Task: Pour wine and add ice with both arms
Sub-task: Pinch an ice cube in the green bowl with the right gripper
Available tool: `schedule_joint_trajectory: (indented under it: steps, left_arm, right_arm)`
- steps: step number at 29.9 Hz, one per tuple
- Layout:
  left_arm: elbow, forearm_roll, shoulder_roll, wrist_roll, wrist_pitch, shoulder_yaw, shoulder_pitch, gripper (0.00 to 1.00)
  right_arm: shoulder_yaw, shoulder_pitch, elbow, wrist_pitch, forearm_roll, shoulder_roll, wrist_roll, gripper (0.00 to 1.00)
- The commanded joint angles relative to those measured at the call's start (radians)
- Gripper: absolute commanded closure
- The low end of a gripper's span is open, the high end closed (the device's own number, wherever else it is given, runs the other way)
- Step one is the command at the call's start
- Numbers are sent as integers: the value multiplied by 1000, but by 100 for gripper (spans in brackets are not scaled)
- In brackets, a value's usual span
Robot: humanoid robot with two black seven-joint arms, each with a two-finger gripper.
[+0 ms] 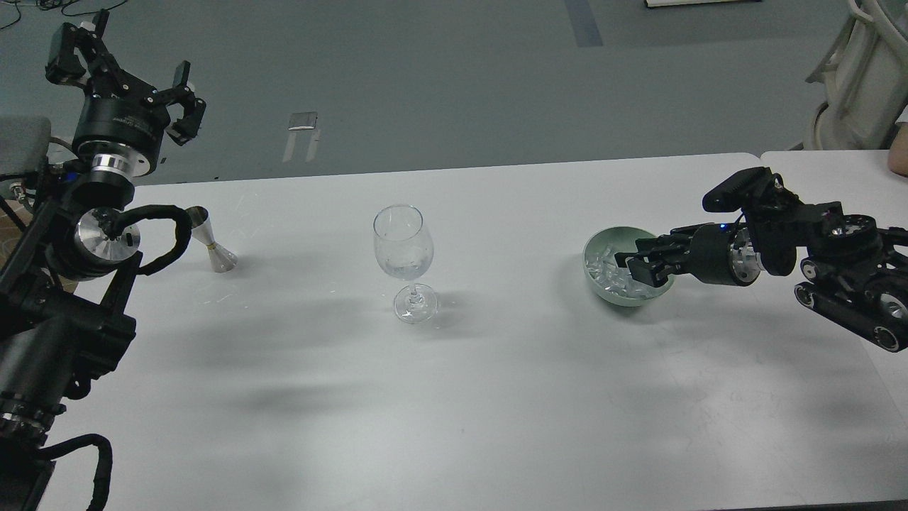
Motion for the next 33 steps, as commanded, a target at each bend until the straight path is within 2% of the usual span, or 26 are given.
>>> schedule_joint_trajectory:
  steps: [1, 11, 18, 33]
  left_arm:
    - [-1, -1, 1, 3, 0, -3, 3, 2]
    - [0, -3, -5, 5, -1, -6, 6, 2]
    - [0, -3, -8, 5, -1, -5, 3, 2]
    - [-1, -1, -10, 6, 2, -2, -1, 2]
  right_arm:
    - [4, 4, 5, -3, 2, 0, 0, 50]
    - [-4, 1, 96, -2, 0, -10, 0, 45]
    - [-7, 3, 97, 0, -9, -15, 0, 45]
    - [-6, 3, 143, -2, -9, -116, 0, 45]
